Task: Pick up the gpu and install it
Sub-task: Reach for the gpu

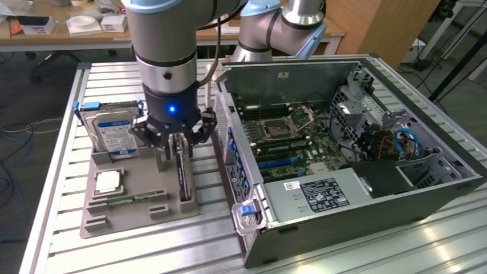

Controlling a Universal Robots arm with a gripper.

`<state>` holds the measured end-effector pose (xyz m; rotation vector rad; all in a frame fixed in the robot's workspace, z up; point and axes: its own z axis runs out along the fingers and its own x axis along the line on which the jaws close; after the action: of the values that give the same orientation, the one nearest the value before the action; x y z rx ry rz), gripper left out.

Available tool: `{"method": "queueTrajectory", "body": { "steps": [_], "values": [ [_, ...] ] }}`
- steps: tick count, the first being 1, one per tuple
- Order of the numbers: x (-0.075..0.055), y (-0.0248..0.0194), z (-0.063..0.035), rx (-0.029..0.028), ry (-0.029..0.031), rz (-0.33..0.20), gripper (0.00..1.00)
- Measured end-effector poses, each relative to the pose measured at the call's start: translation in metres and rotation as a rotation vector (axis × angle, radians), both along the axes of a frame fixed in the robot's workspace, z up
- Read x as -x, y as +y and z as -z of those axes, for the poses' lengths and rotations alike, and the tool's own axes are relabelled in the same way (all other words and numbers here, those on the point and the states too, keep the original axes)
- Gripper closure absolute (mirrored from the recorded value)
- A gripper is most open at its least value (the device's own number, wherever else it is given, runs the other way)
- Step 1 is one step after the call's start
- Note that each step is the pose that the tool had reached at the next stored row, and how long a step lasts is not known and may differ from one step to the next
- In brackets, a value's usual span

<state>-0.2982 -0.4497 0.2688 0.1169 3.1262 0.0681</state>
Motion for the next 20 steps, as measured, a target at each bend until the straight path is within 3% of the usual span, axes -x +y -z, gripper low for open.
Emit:
{"method": "queueTrajectory", "body": {
  "steps": [9,20],
  "values": [
    [0.001,-0.008,0.0164,-0.0001,-0.0001,0.001,0.53],
    [0.001,-0.0065,0.0324,0.0001,0.0026,0.002,0.53]
  ]
}}
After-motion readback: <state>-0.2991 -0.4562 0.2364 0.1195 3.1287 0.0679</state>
